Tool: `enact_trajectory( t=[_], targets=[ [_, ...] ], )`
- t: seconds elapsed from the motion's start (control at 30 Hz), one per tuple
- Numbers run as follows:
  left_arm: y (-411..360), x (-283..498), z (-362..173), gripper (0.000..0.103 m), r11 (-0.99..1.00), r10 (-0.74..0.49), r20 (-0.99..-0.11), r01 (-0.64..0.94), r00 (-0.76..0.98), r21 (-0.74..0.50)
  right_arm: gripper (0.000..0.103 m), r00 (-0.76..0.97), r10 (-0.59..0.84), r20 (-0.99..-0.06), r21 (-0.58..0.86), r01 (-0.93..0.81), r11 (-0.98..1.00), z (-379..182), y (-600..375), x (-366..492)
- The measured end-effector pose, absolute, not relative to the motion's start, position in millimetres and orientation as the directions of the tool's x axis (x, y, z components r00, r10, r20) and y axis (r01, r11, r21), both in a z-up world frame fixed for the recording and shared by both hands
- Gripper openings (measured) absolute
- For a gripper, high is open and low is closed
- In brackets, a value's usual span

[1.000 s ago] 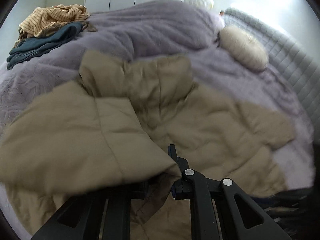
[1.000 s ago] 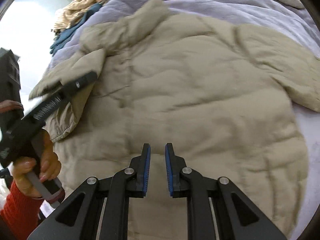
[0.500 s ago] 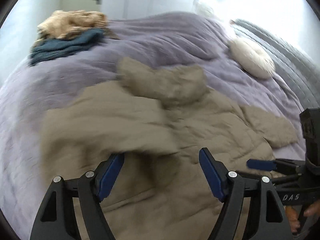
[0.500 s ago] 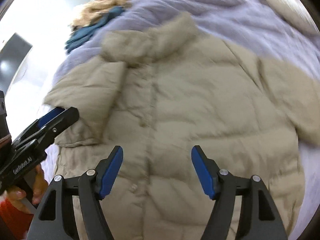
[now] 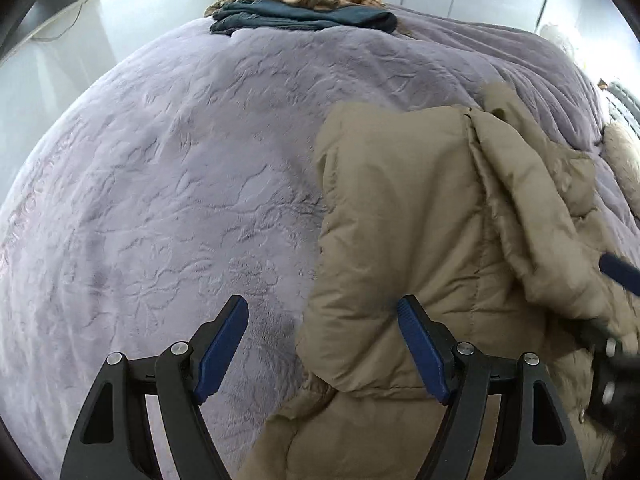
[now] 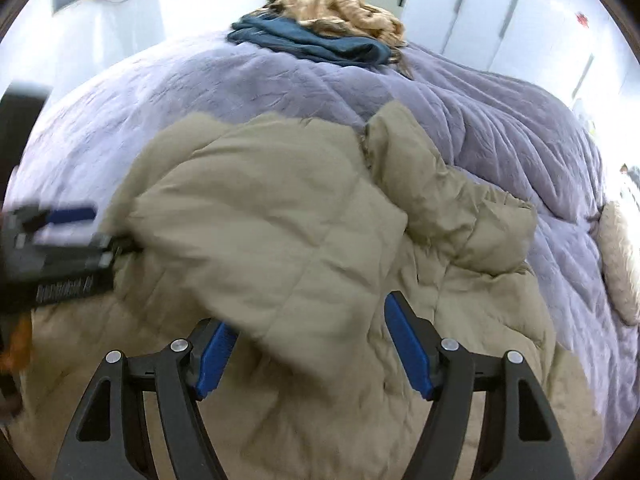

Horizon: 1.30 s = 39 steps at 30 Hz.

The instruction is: Fold large clothes

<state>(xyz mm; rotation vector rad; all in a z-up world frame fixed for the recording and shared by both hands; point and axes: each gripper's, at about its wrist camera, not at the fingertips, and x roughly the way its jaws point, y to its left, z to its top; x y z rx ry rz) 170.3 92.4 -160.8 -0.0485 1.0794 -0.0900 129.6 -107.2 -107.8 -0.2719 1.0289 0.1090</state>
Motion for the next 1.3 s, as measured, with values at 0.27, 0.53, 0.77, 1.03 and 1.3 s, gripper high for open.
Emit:
enact_trajectory(
  t=[0.27, 0.53, 0.77, 1.03, 1.3],
  targets=[
    [104, 187, -159, 0.078, 0.979, -0.203, -0.872, 0.076, 0.445, -0.189, 0.076, 0.475, 0.038, -0.879, 0.200, 0.295, 0.934, -107, -243, 138],
    [113, 255, -162, 0.051, 0.938, -0.327, -0.851, 0.034, 0.411, -0.344, 0.009, 0.481, 0.239, -0.843, 0.467, 0.435, 0.770, -137, -309, 126],
    [68, 263, -169, 0.033, 0.984, -0.113, -0.871, 0.174, 0.479, -0.032, 0.008, 0.433, 0.219, -0.874, 0.413, 0.429, 0.803, -161, -307, 115],
    [96, 257, -140, 0.033, 0.994, -0.076, -0.864, 0.104, 0.497, -0.027, 0.038, 0.411, 0.201, -0.889, 0.383, 0.431, 0.817, -153, -317, 111],
    [103, 199, -109, 0.033, 0.980, -0.163, -0.853, 0.180, 0.496, -0.082, 0.020, 0.478, 0.068, -0.876, 0.288, 0.405, 0.867, -99, -331, 74]
  ],
)
